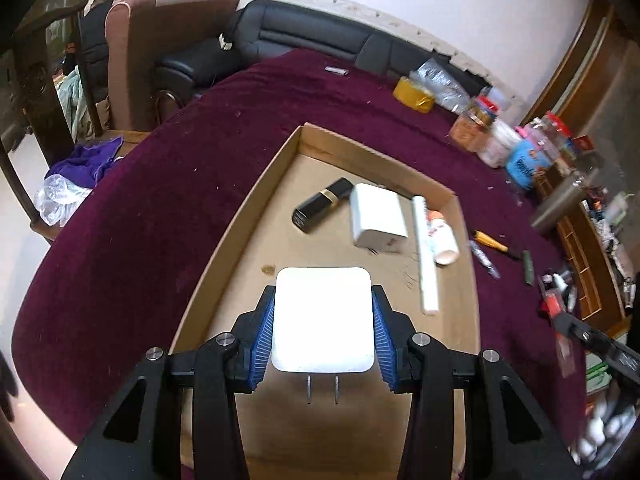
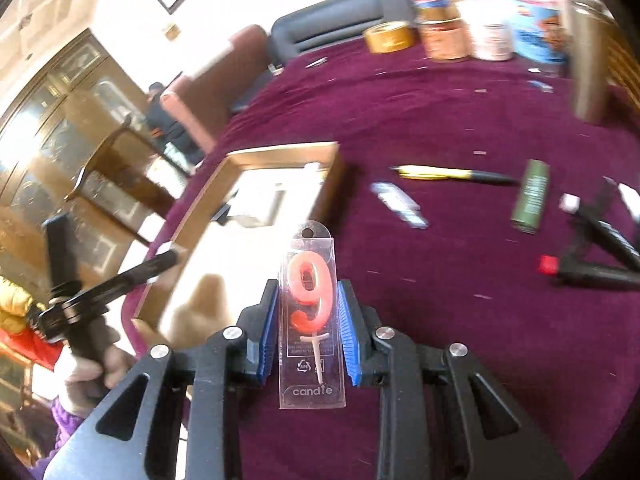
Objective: Organize rigid objects
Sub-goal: 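Carry the charger and candle into the tray and open both grippers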
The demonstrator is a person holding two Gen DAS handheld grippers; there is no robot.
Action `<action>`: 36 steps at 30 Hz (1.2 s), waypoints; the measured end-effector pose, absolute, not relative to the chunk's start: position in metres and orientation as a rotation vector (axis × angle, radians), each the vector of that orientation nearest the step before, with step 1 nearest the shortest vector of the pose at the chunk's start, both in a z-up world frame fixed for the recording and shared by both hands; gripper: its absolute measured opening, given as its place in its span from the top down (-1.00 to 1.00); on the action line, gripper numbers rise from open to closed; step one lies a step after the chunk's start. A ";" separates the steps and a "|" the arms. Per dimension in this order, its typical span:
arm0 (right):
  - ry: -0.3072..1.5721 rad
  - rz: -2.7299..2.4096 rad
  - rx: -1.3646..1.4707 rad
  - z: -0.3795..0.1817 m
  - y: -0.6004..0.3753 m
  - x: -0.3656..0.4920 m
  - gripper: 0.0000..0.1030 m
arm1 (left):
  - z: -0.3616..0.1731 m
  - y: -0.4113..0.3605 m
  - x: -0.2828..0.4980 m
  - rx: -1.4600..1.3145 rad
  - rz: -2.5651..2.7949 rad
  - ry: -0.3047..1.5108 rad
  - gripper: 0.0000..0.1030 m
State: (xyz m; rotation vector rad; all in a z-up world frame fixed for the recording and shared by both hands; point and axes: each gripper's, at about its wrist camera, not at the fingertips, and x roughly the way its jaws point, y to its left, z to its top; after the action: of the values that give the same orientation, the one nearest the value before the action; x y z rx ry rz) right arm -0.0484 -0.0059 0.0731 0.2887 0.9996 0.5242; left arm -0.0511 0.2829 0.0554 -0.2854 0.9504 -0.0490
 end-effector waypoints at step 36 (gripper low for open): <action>1.150 0.542 0.160 0.031 0.138 0.022 0.46 | 0.091 0.331 -0.088 -0.416 -0.018 0.752 -0.03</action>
State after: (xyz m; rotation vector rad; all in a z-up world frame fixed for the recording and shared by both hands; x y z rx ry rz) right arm 0.0217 0.1379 0.0307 0.1598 1.1497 0.5422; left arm -0.0882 0.3312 0.0912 -0.4157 0.7521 -0.0178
